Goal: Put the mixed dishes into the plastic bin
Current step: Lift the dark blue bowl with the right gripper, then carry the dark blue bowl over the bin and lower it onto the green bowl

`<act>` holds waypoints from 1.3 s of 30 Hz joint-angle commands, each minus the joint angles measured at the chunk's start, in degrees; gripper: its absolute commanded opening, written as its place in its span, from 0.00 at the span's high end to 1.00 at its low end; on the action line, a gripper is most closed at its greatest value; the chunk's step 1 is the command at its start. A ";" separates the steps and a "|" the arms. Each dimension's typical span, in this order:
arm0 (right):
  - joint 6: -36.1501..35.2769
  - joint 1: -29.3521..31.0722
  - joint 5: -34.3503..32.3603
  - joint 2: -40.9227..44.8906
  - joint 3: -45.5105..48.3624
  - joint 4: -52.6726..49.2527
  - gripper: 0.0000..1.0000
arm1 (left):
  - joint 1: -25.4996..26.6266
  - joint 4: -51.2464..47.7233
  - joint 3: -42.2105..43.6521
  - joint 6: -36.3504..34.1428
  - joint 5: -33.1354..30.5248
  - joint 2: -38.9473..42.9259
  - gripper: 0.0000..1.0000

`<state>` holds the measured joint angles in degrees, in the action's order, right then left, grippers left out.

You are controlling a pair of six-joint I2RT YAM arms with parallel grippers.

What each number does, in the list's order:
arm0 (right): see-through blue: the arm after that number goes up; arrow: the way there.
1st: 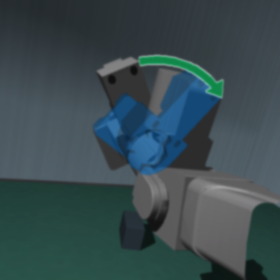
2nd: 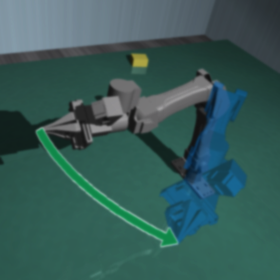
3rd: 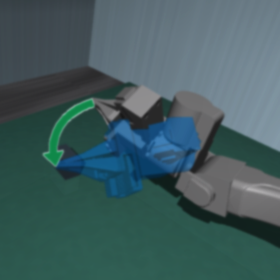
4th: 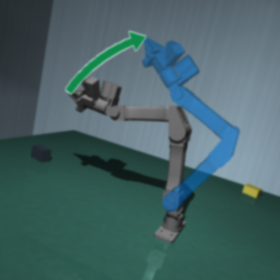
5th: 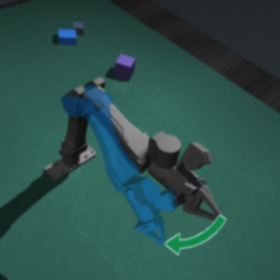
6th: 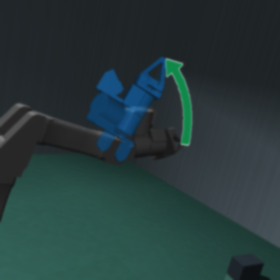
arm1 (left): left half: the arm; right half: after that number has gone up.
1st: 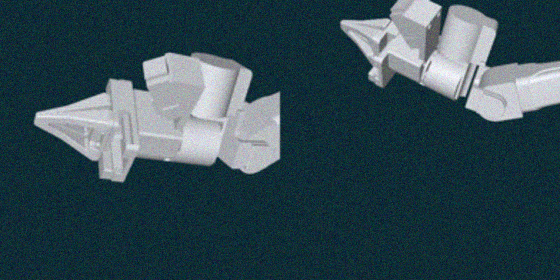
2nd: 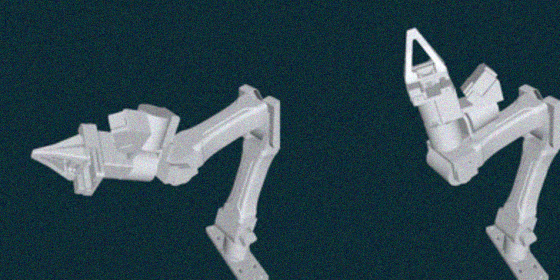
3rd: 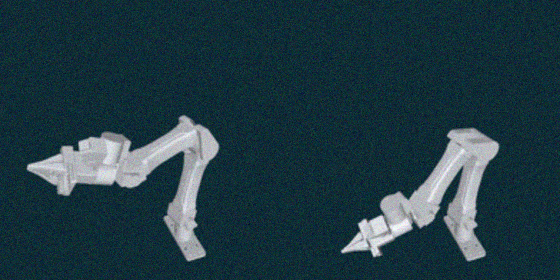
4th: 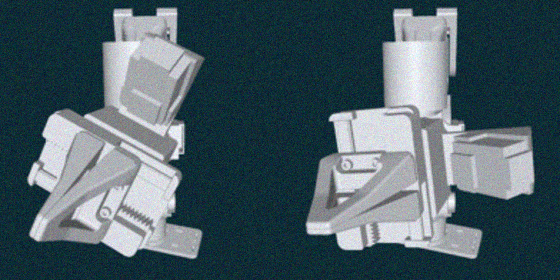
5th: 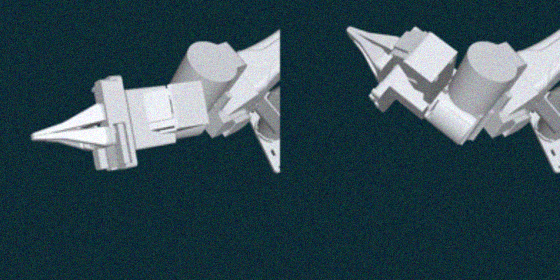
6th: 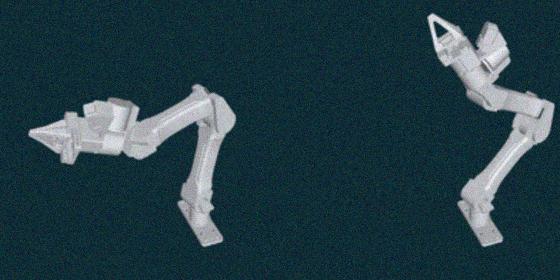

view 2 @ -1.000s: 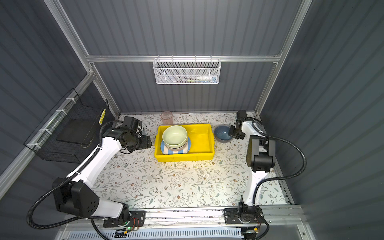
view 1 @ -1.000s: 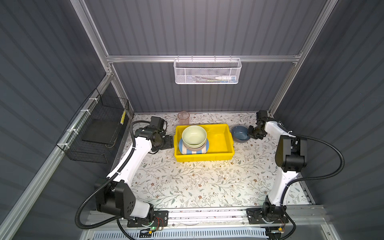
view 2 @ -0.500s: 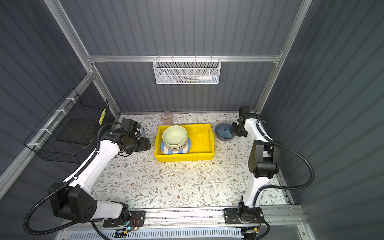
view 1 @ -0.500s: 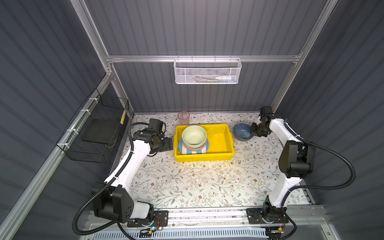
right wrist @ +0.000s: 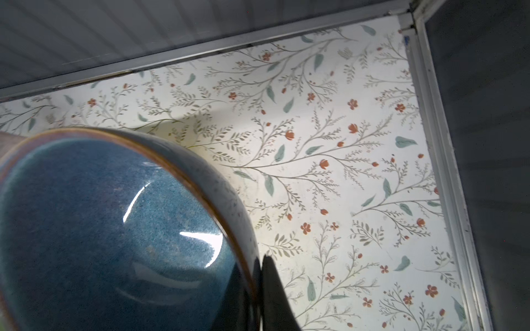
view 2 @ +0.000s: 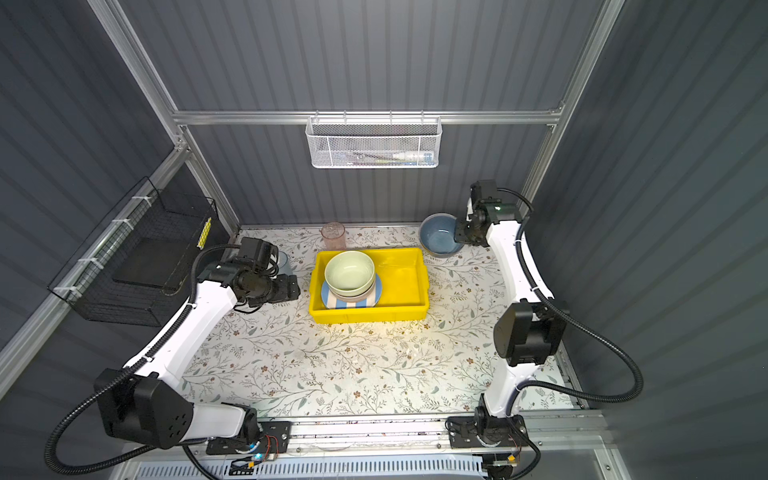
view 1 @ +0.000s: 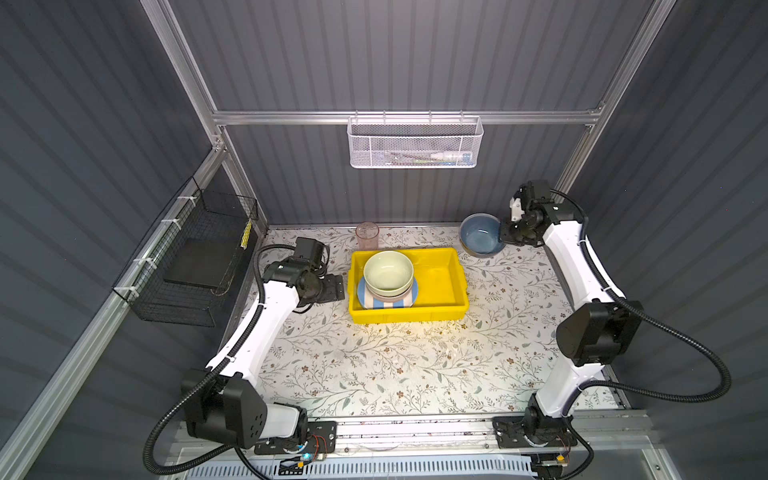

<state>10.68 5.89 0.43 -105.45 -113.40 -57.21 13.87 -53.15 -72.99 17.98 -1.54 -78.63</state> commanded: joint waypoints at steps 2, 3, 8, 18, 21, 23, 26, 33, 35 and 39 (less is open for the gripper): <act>-1.49 5.51 2.21 -1.71 -8.54 -2.61 1.00 | -0.33 -1.06 0.44 -1.72 -0.29 1.67 0.11; -1.41 6.79 2.65 -2.53 -10.20 -3.16 1.00 | -0.33 -1.03 0.54 -1.80 -0.30 1.77 0.11; -1.84 12.25 4.11 -7.09 -19.24 -6.54 1.00 | -0.37 -1.34 0.83 -2.09 -0.39 2.60 0.10; -0.19 19.46 9.04 -11.48 -25.25 -6.61 1.00 | -0.42 -1.64 1.66 -2.42 -0.75 3.83 0.10; 0.61 20.87 11.01 -12.27 -25.12 -5.84 1.00 | -0.42 -1.65 1.76 -2.53 -0.74 4.00 0.10; 1.29 21.63 11.83 -12.70 -24.67 -5.07 1.00 | -0.43 -1.49 1.74 -2.72 -0.69 4.12 0.10; 2.87 22.53 12.23 -12.96 -23.00 -2.95 1.00 | -0.42 -1.42 1.79 -2.74 -0.44 4.01 0.10; 5.90 24.19 13.49 -13.88 -18.96 1.46 1.00 | -0.42 -1.43 1.73 -2.78 -0.22 4.01 0.10; 6.58 24.50 13.64 -14.44 -18.20 2.26 1.00 | -0.42 -1.43 1.73 -2.83 -0.22 4.01 0.10; 7.55 25.13 13.55 -15.53 -17.00 3.63 1.00 | -0.42 -1.52 1.96 -3.05 -0.44 4.35 0.10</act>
<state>15.75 30.35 11.29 -121.69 -130.13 -59.09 13.82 -53.34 -71.66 16.43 -1.96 -75.83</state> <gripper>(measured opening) 0.096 0.901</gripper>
